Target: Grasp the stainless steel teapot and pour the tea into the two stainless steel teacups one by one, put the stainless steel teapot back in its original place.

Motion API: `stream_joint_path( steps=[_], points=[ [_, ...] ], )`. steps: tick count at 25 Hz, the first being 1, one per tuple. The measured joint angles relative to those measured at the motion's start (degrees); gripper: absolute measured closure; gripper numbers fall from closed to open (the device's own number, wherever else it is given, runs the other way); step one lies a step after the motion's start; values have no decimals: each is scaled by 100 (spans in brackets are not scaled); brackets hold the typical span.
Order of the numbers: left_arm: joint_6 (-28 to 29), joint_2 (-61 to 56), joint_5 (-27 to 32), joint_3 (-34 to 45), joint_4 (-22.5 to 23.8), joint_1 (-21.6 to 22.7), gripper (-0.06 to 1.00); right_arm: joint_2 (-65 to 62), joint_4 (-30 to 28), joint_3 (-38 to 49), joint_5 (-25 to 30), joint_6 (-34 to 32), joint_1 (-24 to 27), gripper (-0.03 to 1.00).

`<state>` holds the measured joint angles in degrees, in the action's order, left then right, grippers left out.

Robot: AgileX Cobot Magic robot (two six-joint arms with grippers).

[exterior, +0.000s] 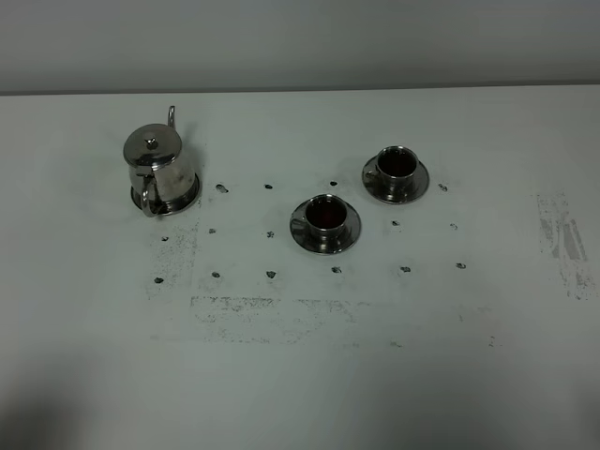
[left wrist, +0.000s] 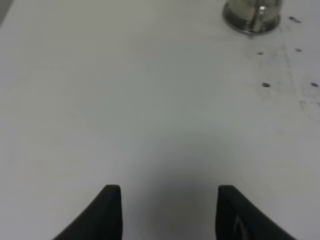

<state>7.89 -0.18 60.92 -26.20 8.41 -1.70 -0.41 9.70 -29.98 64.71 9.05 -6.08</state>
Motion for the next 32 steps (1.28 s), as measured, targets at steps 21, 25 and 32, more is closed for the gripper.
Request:
stream_joint_path(
  steps=[21,25,32],
  points=[
    [29,0,0,0,-145,130,52,0,0,0,0,0,0,51],
    [31,0,4,0,-145,92,52,0,0,0,0,0,0,51],
    [31,0,4,0,-145,92,52,0,0,0,0,0,0,51]
  ],
)
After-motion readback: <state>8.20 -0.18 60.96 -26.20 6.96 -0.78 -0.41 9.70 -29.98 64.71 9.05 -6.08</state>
